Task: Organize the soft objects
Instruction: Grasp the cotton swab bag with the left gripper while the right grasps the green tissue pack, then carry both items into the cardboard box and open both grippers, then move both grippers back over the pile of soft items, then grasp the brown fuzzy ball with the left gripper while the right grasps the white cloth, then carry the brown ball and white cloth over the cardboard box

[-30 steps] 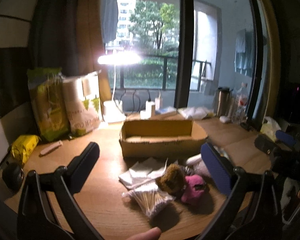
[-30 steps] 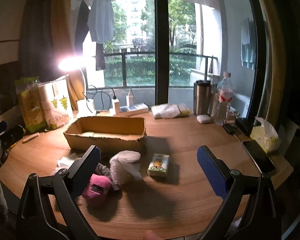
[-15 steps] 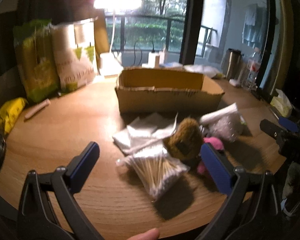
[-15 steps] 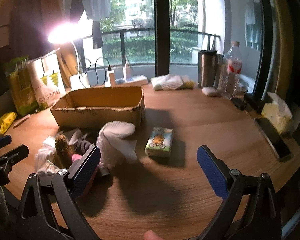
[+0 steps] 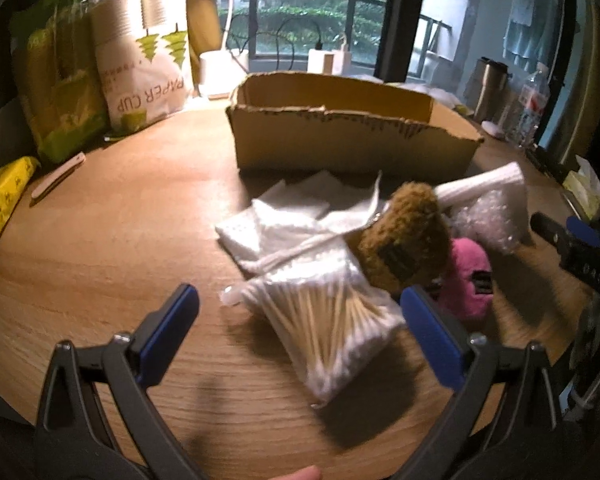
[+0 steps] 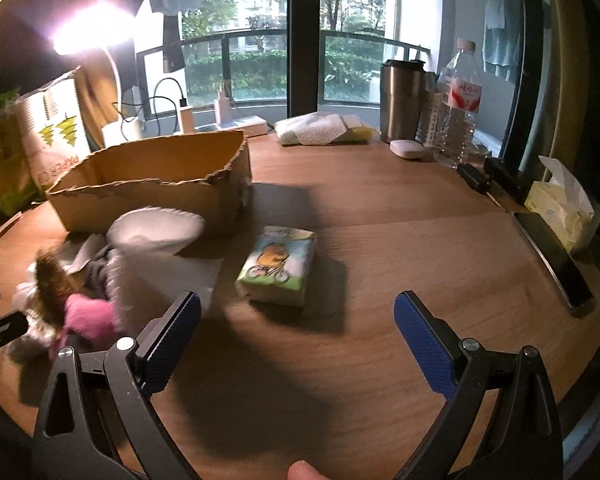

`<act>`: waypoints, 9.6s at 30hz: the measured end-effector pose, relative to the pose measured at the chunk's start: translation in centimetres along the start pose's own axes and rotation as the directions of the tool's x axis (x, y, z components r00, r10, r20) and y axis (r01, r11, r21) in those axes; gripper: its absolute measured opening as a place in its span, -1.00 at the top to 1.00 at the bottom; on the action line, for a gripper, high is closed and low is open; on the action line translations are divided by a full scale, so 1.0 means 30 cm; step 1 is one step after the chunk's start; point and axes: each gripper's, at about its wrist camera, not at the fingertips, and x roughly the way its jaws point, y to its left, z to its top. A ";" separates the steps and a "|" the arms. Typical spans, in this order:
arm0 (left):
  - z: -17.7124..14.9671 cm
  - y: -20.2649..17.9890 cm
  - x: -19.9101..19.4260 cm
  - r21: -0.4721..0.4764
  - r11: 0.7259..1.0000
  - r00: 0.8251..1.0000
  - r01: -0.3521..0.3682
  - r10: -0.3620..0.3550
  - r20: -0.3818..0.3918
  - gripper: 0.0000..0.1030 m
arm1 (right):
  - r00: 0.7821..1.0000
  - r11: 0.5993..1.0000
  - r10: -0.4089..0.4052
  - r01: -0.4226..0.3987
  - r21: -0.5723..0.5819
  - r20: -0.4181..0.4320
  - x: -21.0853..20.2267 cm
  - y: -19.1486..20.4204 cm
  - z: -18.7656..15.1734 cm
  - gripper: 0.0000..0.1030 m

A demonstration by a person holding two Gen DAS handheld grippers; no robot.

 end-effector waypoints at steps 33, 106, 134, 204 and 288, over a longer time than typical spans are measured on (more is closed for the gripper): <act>-0.003 -0.006 -0.055 -0.027 0.984 0.984 0.174 -0.173 0.037 -0.05 | 0.986 0.995 0.102 -0.103 -0.001 -0.129 0.153 -0.005 0.050 -0.04; 0.458 -0.075 0.056 0.021 0.983 0.944 0.184 -0.183 0.274 -0.71 | 0.944 0.942 0.319 -0.306 -0.136 0.087 0.082 0.210 0.358 -0.18; 0.263 0.004 -0.155 -0.052 0.978 0.947 0.201 -0.181 0.265 -0.95 | 0.950 0.941 0.300 -0.280 -0.189 0.085 -0.142 0.178 0.218 -0.33; 0.108 -0.146 0.043 0.100 0.976 0.980 0.191 -0.196 0.040 0.15 | 0.895 0.891 0.442 -0.446 -0.092 -0.061 0.070 0.149 0.125 0.68; 0.490 -0.015 0.140 0.102 0.958 0.921 0.266 -0.284 0.267 0.41 | 0.899 0.903 0.391 -0.332 -0.273 0.198 0.071 0.211 0.463 0.89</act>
